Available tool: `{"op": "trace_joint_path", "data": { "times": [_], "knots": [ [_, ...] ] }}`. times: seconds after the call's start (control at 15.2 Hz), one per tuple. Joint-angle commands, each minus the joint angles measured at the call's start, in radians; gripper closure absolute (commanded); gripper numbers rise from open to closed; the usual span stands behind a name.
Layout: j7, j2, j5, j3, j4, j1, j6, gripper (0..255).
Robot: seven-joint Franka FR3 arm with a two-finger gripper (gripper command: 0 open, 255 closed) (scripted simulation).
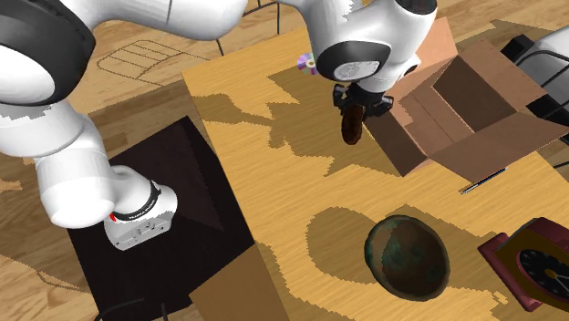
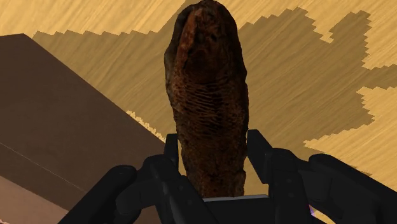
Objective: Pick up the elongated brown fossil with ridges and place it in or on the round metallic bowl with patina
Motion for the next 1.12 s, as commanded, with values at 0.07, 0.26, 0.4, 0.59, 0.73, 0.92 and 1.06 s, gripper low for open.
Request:
{"op": "trace_joint_path", "data": {
  "times": [0.07, 0.26, 0.4, 0.59, 0.73, 0.92, 1.06],
  "knots": [
    [0.010, -0.015, -0.008, -0.002, 0.022, 0.002, -0.036, 255],
    [-0.010, -0.020, -0.008, -0.011, 0.036, -0.012, -0.057, 255],
    [-0.056, -0.014, -0.001, -0.026, 0.045, -0.042, -0.068, 255],
    [-0.124, 0.002, 0.011, -0.048, 0.069, -0.087, -0.087, 255],
    [-0.170, 0.017, 0.020, -0.062, 0.091, -0.118, -0.101, 255],
    [-0.237, 0.046, 0.035, -0.082, 0.134, -0.166, -0.126, 255],
    [-0.281, 0.070, 0.046, -0.094, 0.170, -0.200, -0.146, 255]
  ]
}}
